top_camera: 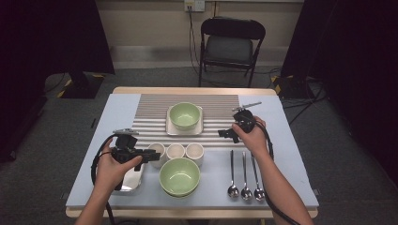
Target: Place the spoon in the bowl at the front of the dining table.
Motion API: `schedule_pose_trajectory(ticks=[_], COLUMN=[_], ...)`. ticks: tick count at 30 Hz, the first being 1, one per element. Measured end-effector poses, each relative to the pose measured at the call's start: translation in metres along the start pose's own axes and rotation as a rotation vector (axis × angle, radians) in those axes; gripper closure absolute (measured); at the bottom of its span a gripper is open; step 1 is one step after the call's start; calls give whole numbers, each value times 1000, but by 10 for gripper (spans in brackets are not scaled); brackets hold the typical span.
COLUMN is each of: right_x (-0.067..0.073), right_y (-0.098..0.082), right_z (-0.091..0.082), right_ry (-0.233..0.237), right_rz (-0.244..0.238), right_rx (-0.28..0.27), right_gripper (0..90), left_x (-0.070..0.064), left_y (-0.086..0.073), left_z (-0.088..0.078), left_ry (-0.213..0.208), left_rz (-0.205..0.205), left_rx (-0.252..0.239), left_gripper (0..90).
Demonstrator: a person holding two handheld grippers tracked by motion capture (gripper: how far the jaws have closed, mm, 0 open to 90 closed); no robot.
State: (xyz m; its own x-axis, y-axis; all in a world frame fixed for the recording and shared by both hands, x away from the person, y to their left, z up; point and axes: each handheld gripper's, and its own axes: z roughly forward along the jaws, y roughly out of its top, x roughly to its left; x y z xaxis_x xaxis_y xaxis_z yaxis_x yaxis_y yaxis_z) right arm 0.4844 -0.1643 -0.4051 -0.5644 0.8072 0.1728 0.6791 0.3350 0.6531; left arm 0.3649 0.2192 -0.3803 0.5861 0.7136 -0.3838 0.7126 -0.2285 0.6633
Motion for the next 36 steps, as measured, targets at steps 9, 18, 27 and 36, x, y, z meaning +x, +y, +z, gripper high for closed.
schedule_pose_trajectory(ticks=[9,18,27,36], right_x=[-1,-1,-2,-3], right_y=[-1,-2,-3,-5], right_z=[-2,-2,-3,-4], right_ry=[1,2,0,-1], right_rz=[-7,-4,-6,-10], right_rx=[-7,3,2,8], right_gripper=[204,204,205,204], left_x=[-10,-19,-27,-35], left_y=[6,11,16,20], left_z=[3,9,15,22], left_ry=[-12,-18,-36,-54], left_rz=[25,43,54,69], left_rx=[6,20,22,27], left_gripper=[674,675,679,682])
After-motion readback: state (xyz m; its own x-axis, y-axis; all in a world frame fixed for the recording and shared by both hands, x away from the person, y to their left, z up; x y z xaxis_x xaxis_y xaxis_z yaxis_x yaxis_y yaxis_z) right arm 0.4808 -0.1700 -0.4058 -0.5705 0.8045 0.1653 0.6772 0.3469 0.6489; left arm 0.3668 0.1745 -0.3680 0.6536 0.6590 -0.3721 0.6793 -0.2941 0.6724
